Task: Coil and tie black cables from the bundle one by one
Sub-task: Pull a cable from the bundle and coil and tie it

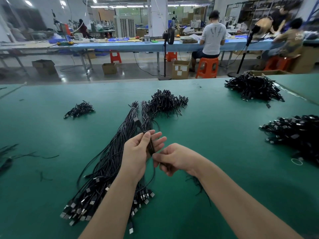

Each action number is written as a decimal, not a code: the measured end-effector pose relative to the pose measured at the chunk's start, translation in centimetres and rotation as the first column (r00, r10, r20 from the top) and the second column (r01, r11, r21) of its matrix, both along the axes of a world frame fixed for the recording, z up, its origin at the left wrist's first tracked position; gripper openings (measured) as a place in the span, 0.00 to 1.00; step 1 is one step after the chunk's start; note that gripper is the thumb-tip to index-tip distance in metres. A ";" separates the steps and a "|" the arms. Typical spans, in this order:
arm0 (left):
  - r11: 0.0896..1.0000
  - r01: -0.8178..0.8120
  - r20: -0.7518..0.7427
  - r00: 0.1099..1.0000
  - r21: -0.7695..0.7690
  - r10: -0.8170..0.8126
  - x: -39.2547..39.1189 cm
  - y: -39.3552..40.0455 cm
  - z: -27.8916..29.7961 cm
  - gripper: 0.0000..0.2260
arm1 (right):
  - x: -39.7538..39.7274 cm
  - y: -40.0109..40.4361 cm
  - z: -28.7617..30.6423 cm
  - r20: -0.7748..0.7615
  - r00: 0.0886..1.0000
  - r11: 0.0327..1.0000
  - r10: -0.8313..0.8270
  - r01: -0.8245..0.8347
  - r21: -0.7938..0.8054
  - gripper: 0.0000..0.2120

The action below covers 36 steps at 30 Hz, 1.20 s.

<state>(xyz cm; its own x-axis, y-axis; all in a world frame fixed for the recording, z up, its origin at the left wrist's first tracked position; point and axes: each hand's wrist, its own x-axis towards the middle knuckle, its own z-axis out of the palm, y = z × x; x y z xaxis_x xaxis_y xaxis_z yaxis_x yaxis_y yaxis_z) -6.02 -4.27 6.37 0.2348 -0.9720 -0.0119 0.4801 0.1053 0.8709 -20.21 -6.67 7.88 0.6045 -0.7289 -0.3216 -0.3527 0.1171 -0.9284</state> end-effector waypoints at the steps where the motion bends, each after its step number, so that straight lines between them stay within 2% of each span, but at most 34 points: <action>1: 1.000 -0.004 -0.015 1.000 0.004 0.004 0.0 0.0 -0.1 0.11 | 0.0 0.0 -0.3 0.016 1.000 1.000 -0.013 0.013 0.010 0.15; 8: 0.999 0.010 -0.035 0.999 0.036 -0.009 0.1 -0.1 -0.4 0.09 | 0.0 -0.3 -2.1 0.115 0.988 0.993 -0.102 0.094 0.073 0.12; 11: 0.999 0.034 0.034 0.999 0.021 -0.035 0.1 0.1 -0.6 0.09 | -0.2 -0.2 -2.3 0.151 0.987 0.993 -0.055 0.038 0.110 0.09; 15: 0.995 0.099 0.154 0.983 0.006 -0.099 0.1 0.5 -1.1 0.11 | -0.2 -0.9 -2.8 0.280 0.959 0.989 -0.049 0.007 0.149 0.16; 19: 0.988 0.153 0.206 0.966 0.019 -0.154 0.6 0.8 -1.2 0.10 | 0.5 -0.8 -3.6 0.350 0.934 0.993 -0.078 0.040 0.112 0.09; 27: 0.993 0.114 0.411 0.904 0.031 -0.116 1.2 0.8 -2.1 0.10 | 1.3 -0.7 -4.6 0.264 0.947 0.968 -0.182 0.219 -0.119 0.05; 31: 0.995 0.089 0.406 0.909 0.039 -0.097 0.9 1.0 -2.3 0.10 | 1.8 -0.8 -5.3 0.232 0.952 0.950 -0.201 0.247 -0.190 0.03; 36: 0.996 0.076 0.419 0.904 0.051 -0.090 0.7 1.1 -3.1 0.10 | 1.8 -0.8 -6.2 0.199 0.958 0.940 -0.209 0.252 -0.228 0.06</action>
